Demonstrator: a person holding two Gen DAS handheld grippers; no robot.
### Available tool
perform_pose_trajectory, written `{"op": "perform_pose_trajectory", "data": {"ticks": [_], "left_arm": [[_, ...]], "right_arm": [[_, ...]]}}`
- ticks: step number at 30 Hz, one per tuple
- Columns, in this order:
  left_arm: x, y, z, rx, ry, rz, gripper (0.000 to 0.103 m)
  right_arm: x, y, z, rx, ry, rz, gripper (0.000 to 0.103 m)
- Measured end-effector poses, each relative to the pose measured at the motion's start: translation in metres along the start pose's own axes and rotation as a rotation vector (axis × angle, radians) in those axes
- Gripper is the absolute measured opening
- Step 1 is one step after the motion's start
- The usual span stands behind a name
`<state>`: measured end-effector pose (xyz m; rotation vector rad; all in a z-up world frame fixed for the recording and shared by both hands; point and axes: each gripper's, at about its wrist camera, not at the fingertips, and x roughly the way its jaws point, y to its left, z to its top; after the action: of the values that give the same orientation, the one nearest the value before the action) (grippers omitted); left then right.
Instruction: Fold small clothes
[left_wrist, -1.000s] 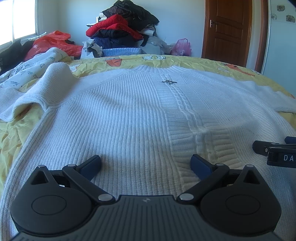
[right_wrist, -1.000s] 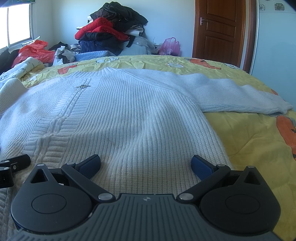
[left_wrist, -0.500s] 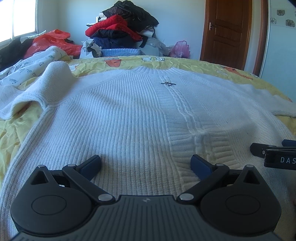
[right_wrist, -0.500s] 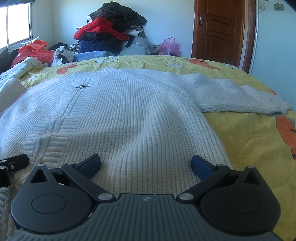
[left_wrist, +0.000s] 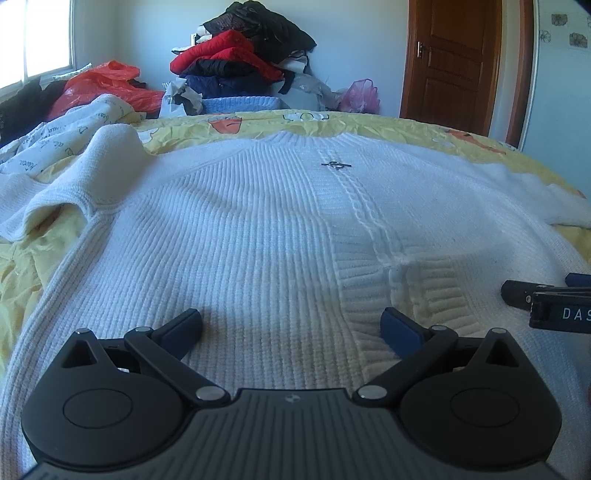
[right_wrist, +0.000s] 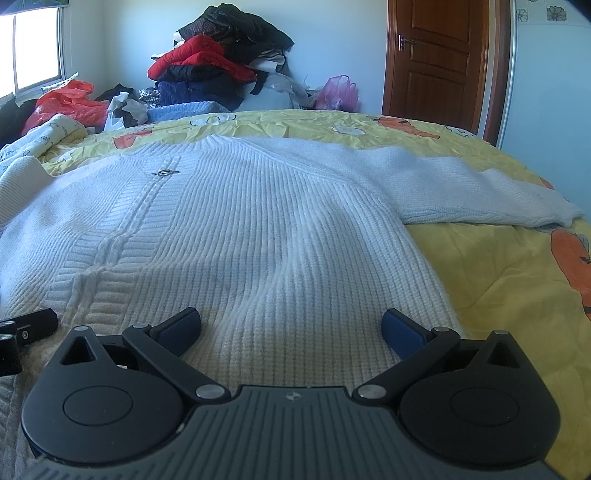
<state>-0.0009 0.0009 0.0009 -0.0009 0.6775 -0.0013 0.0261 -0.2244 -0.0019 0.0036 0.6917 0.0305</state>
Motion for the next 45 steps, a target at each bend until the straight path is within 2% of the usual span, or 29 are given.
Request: {"op": "perform_pose_trajectory", "data": {"ticks": [29, 32, 34, 36, 40, 45], "left_arm": [[0.000, -0.003, -0.001, 0.004, 0.000, 0.007, 0.103], [0.000, -0.003, -0.002, 0.004, -0.001, 0.007, 0.103], [0.000, -0.003, -0.001, 0.004, -0.001, 0.007, 0.103], [0.000, -0.003, -0.001, 0.004, 0.000, 0.007, 0.103], [0.000, -0.003, -0.001, 0.004, 0.000, 0.008, 0.103], [0.000, -0.003, -0.001, 0.004, 0.000, 0.008, 0.103]], "right_arm": [[0.001, 0.001, 0.000, -0.002, 0.000, 0.001, 0.102], [-0.005, -0.006, 0.010, -0.018, -0.004, 0.049, 0.103], [-0.010, -0.022, 0.020, 0.006, -0.043, 0.110, 0.103], [-0.016, -0.048, 0.033, 0.073, -0.112, 0.125, 0.103], [-0.017, -0.120, 0.067, 0.185, -0.189, 0.080, 0.103], [0.003, -0.233, 0.094, 0.373, -0.186, -0.047, 0.103]]}}
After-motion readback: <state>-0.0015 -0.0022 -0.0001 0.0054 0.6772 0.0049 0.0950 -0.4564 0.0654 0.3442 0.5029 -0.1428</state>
